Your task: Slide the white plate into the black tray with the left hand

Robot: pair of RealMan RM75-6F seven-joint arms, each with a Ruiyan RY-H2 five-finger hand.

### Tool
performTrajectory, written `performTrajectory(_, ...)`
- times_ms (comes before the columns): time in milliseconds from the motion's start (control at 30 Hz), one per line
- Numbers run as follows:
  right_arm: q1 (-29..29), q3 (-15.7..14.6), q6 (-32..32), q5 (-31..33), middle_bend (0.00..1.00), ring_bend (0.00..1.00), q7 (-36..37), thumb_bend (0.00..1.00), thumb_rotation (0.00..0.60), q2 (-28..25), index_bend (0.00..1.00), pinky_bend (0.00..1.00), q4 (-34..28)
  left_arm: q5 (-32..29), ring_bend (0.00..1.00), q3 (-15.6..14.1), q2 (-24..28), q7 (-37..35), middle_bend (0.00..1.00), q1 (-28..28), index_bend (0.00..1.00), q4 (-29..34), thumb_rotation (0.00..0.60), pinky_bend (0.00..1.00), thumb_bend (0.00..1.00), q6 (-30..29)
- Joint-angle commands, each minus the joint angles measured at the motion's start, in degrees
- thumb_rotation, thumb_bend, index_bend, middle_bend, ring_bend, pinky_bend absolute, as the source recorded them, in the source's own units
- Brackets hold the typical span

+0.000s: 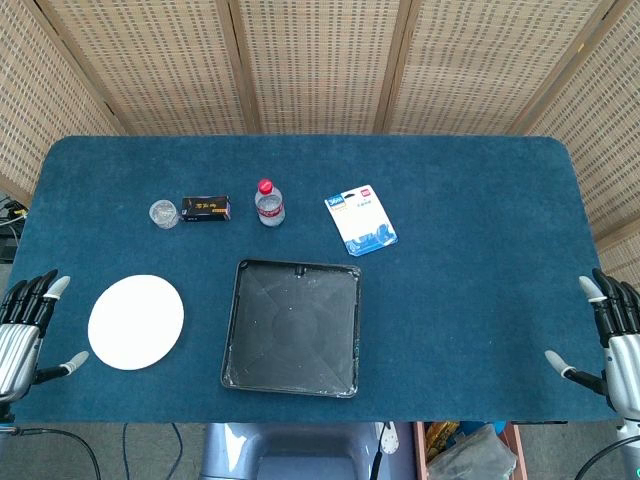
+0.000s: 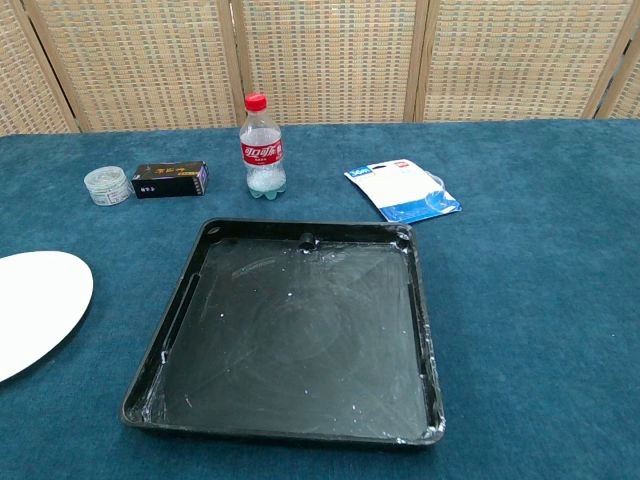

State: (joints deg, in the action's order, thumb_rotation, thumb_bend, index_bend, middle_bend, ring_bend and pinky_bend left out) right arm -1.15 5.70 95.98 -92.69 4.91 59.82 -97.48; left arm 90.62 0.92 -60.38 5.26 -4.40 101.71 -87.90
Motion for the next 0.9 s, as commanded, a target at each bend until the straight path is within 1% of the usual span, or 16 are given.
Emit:
performTrajectory(33, 0.0, 0.0, -0.1, 0.0, 0.00, 0.00, 0.0, 0.00, 0.600, 0.0, 0.00, 0.00, 0.0, 0.3, 0.00, 0.0, -0.2, 0.1, 0.00, 0.1, 0.00, -0.2, 0.600, 0.00, 0.00, -0.3)
performTrajectory(233, -0.1, -0.1, -0.3, 0.0, 0.00, 0.00, -0.1, 0.00, 0.600, 0.0, 0.00, 0.00, -0.1, 0.7, 0.00, -0.4, -0.6, 0.3, 0.00, 0.2, 0.00, -0.6, 0.600, 0.00, 0.00, -0.1)
performTrajectory(367, 0.0, -0.2, -0.3, 0.0, 0.00, 0.00, -0.3, 0.00, 0.600, 0.1, 0.00, 0.00, -0.3, 0.9, 0.00, -1.9, -2.5, -1.0, 0.00, -0.6, 0.00, -2.8, 0.600, 0.00, 0.00, 3.1)
performTrajectory(467, 0.1, -0.1, -0.2, 0.2, 0.00, 0.00, -0.3, 0.00, 0.600, -0.1, 0.00, 0.00, -0.5, 1.1, 0.00, -3.5, -6.6, -1.4, 0.00, -1.3, 0.00, -7.9, 0.600, 0.00, 0.00, 6.6)
performTrajectory(567, 0.0, -0.1, -0.4, 0.3, 0.00, 0.00, -0.1, 0.00, 0.600, -0.2, 0.00, 0.00, -0.6, 1.2, 0.00, -4.5, -11.1, -3.0, 0.00, -1.3, 0.00, -12.6, 0.600, 0.00, 0.00, 8.0)
performTrajectory(700, 0.0, -0.1, -0.5, 0.2, 0.00, 0.00, 0.3, 0.00, 0.600, -0.5, 0.00, 0.00, -0.7, 0.1, 0.00, -4.3, -18.1, -7.2, 0.00, -0.6, 0.00, -20.1, 0.600, 0.00, 0.00, 8.0)
performTrajectory(767, 0.0, -0.2, -0.6, 0.2, 0.00, 0.00, 0.6, 0.00, 0.600, -0.6, 0.00, 0.00, -0.7, -0.3, 0.00, -4.3, -20.5, -8.7, 0.00, -0.3, 0.01, -23.3, 0.600, 0.00, 0.01, 8.1)
performTrajectory(900, 0.0, -0.2, -0.5, 0.2, 0.00, 0.00, 1.3, 0.00, 0.600, -0.9, 0.00, 0.00, -0.7, 0.0, 0.00, -4.3, -23.9, -9.3, 0.00, 0.0, 0.13, -28.1, 0.600, 0.00, 0.12, 7.3)
